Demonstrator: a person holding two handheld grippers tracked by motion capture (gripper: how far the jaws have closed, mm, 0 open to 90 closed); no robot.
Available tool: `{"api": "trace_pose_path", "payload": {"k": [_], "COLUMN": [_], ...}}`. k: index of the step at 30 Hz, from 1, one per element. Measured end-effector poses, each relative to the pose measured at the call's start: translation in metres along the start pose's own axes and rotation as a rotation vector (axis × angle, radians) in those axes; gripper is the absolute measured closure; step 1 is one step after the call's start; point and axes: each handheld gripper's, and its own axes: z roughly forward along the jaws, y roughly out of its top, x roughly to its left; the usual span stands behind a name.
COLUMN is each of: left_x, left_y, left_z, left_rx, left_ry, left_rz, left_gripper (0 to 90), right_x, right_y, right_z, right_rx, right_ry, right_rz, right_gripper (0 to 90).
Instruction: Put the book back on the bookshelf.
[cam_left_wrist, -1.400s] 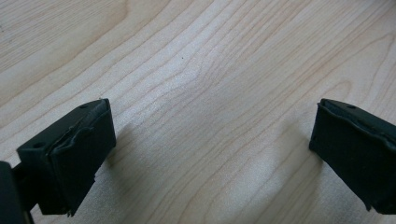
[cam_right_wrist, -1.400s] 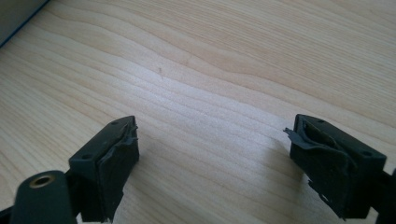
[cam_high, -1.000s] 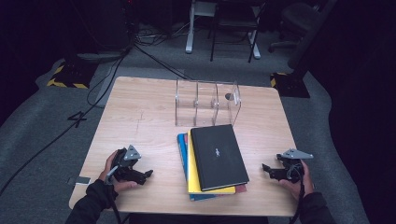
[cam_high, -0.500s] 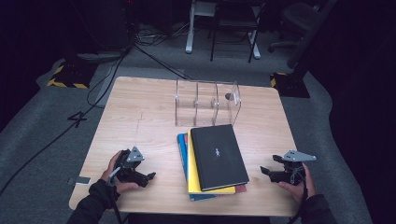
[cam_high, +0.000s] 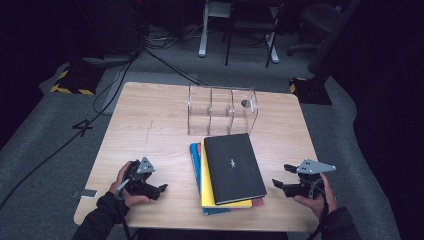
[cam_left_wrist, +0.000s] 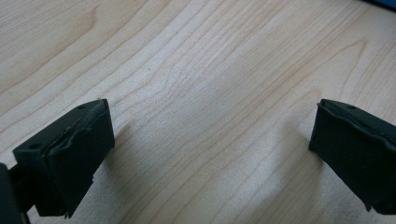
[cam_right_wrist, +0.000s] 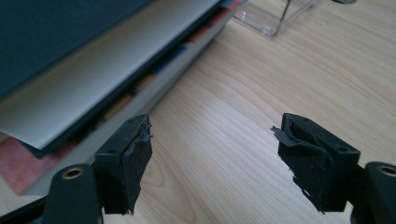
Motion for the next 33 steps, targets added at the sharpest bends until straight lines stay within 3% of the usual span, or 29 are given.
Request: {"api": "trace_pose_path", "payload": {"k": [11, 18, 26, 33], "left_x": [0.000, 0.000, -0.003, -0.004], "left_y": [0.000, 0.001, 0.005, 0.006], "left_z": [0.000, 0.001, 0.005, 0.005], "left_rx": [0.002, 0.003, 0.001, 0.002], "left_ry": [-0.003, -0.007, -0.001, -0.001], "left_rz": [0.001, 0.007, -0.001, 0.001], "left_gripper": [0.1, 0.0, 0.1, 0.5], "right_x": [0.018, 0.032, 0.050, 0.046], "right_y": [0.031, 0.047, 0.052, 0.051], "right_z": [-0.004, -0.003, 0.012, 0.021], "right_rx": [-0.051, -0.058, -0.002, 0.010], "right_ry": [0.023, 0.092, 0.173, 0.210], "right_rz": [-0.016, -0.019, -0.038, 0.006], "right_gripper": [26.6, 23.3, 21.0, 13.4]}}
